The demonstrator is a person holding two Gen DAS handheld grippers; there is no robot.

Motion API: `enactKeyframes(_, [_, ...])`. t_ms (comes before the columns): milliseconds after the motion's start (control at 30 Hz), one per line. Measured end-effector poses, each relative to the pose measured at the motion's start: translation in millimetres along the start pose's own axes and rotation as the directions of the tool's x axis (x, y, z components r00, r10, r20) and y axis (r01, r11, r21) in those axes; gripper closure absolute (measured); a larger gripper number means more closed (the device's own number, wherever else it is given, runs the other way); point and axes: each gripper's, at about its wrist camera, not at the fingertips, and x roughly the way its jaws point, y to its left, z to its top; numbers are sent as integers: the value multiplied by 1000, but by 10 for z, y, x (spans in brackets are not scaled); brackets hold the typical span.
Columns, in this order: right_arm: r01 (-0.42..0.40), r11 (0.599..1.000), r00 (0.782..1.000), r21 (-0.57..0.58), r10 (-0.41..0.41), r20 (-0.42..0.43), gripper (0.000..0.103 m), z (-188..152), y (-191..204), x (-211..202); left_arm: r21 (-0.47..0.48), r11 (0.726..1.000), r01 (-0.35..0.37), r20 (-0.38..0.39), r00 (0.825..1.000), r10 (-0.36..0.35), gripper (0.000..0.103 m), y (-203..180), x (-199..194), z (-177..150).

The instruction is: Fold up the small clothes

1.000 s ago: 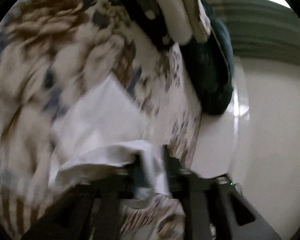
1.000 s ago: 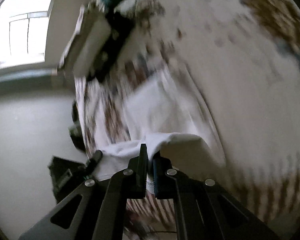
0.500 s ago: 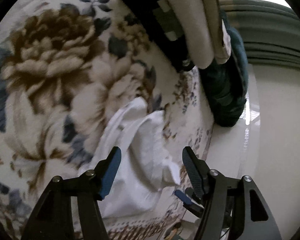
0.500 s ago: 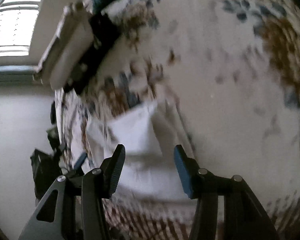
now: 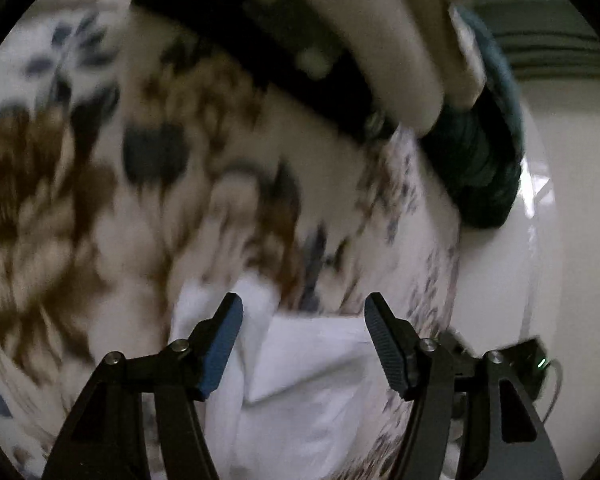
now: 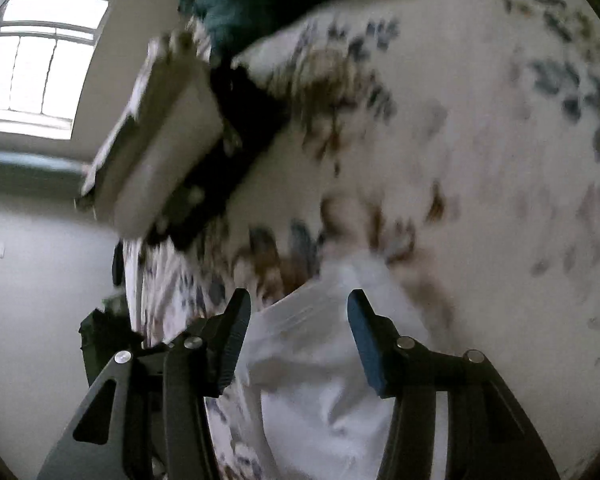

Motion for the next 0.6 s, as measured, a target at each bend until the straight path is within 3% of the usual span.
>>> enactKeyframes(100, [78, 997, 997, -26, -79, -19, 50, -56, -132, -94, 41, 999, -29, 14, 1000, 28, 42, 0, -148, -20])
enactKeyframes(200, [156, 988, 984, -8, -156, -85, 50, -135, -382, -42, 53, 995, -89, -24, 996, 91, 42, 102, -163, -208])
enactKeyframes(267, [154, 988, 979, 26, -149, -143, 50, -206, -558, 50, 53, 990, -134, -65, 988, 137, 42, 206, -56, -344])
enactKeyframes(333, [104, 993, 976, 64, -89, -201, 54, -280, -672, 203, 35, 991, -128, -78, 988, 131, 45, 323, 53, -455])
enactKeyframes(367, [89, 993, 974, 76, -70, -217, 80, -312, -703, 271, 27, 994, -108, -63, 992, 109, 69, 379, 81, -492])
enactKeyframes(400, [91, 993, 972, 78, -72, -223, 97, -330, -711, 316, 27, 994, -104, -53, 993, 106, 87, 408, 84, -505])
enactKeyframes(433, [93, 993, 976, 79, -75, -205, 99, -329, -712, 314, 41, 993, -113, -40, 993, 114, 98, 434, 63, -492])
enactKeyframes(533, [152, 987, 978, 44, -143, -151, 100, -295, -669, 254, 38, 979, -201, 26, 979, 201, 98, 531, -88, -387])
enactKeyframes(600, [177, 984, 973, 25, -172, -155, 101, -263, -637, 232, -3, 985, -173, 31, 985, 173, 96, 599, -192, -311])
